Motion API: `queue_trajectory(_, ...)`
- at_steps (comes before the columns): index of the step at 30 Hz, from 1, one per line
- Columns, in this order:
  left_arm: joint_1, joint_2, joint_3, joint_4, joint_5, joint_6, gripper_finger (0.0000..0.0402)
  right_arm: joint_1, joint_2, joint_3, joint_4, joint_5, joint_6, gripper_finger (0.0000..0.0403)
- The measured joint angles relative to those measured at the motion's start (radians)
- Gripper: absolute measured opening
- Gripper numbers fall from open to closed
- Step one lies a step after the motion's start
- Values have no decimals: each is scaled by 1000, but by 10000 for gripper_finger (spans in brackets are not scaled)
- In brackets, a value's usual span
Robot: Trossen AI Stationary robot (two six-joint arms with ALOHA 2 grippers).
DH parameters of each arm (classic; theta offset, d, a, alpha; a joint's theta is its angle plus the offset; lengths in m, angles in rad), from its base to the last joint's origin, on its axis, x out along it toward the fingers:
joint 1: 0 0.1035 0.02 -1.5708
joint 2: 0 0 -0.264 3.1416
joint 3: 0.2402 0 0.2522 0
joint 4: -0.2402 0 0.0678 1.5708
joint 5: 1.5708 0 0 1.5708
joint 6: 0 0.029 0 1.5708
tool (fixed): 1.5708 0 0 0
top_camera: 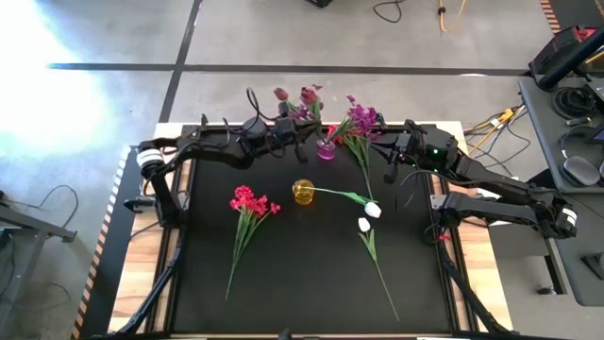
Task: Sort flowers into vase by color
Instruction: Put the red tulip into the violet vase
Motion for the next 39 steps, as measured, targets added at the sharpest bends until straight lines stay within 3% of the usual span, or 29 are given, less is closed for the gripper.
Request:
queue_trajectory(7,-33,-91,-2,-138,-31,6,0,0,0,0,0,-1,9,28)
queue_trajectory(13,-101,-113,-2,-187,-247,32,0,21,0,21,15,0,48,42)
queue_trajectory(17,-150,-113,-2,-186,-391,24,0,56,0,56,18,30,53,76)
queue_trajectory(20,-181,-108,-2,-138,-433,-44,0,95,0,81,14,80,47,106)
queue_trajectory(28,-247,46,31,120,-670,-33,0,177,0,115,14,140,0,158)
queue_trajectory(39,-246,249,221,69,-805,24,0,195,1,114,-2,157,0,161)
